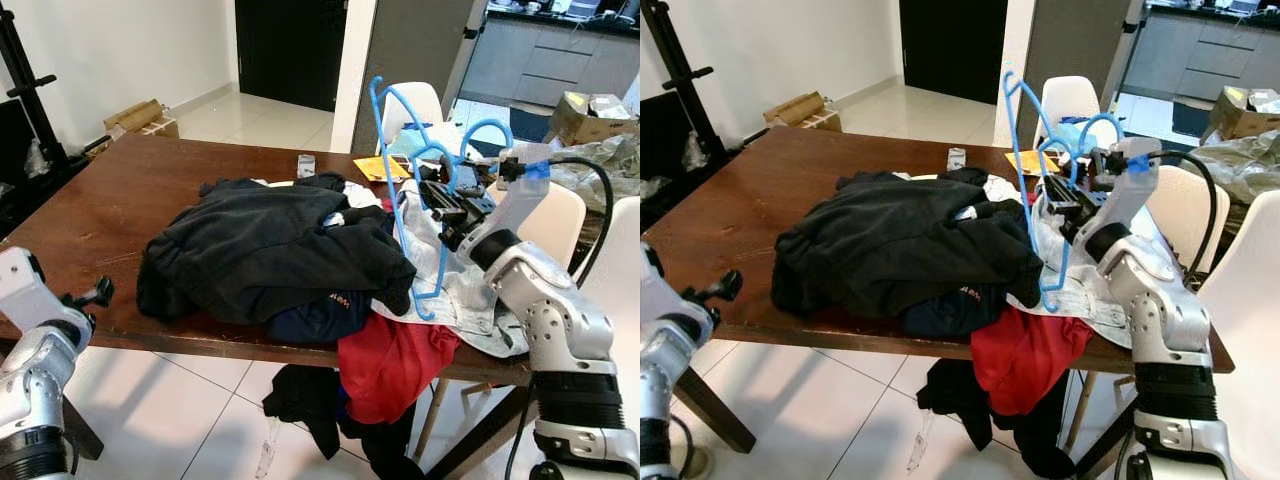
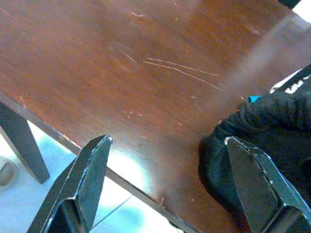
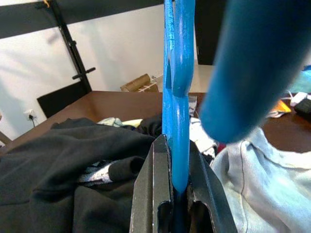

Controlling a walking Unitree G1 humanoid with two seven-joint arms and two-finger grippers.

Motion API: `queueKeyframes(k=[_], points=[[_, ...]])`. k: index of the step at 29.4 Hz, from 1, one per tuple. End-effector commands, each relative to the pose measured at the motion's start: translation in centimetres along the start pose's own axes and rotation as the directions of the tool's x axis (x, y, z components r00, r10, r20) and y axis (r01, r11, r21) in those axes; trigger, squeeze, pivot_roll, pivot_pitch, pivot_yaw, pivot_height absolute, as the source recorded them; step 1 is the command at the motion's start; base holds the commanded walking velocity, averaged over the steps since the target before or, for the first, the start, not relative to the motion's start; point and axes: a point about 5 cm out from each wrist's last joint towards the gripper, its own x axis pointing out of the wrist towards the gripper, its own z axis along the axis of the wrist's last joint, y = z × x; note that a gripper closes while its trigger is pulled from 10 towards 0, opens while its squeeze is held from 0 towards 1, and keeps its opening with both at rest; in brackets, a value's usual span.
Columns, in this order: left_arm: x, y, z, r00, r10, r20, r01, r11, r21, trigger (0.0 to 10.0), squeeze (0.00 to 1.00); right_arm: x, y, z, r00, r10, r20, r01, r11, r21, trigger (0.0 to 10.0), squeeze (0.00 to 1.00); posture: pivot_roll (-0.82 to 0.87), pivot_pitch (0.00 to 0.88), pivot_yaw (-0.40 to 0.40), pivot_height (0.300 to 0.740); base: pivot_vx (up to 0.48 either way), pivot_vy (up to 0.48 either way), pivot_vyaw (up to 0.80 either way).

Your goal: Hang hanger

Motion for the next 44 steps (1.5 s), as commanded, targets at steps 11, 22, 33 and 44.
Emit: queueKeyframes(k=[11,22,33,44], points=[[2.1,-0.7,0.8,0.995,-0.092,-0.031,0.095,0.986,0.134,10.0,0.0,-1.7,-0.3,0.6,0.998,-0.047,-0.032,0.046,0.998,-0.039,10.0,0.0,0.07,0.04,-0.035,0.74,0.0,0.0,0.0],[3.2,-3.3,0.5,0.959,-0.263,-0.11,0.283,0.925,0.255,10.0,0.0,-3.4,-0.3,1.8,0.996,-0.083,-0.044,0.08,0.994,-0.076,10.0,0.0,0.01,0.116,-0.014,0.74,0.0,0.0,0.0],[3.9,-2.3,1.7,0.966,-0.224,-0.126,0.256,0.884,0.391,10.0,0.0,-4.7,-0.9,2.3,0.99,-0.122,-0.067,0.115,0.989,-0.096,10.0,0.0,-0.02,0.154,-0.014,0.74,0.0,0.0,0.0],[4.2,-1.6,7.8,0.978,-0.189,0.086,0.107,0.811,0.576,10.0,0.0,-5.3,-1.1,2.1,0.985,-0.149,-0.085,0.142,0.986,-0.084,10.0,0.0,-0.01,0.146,-0.024,0.74,0.0,0.0,0.0]])
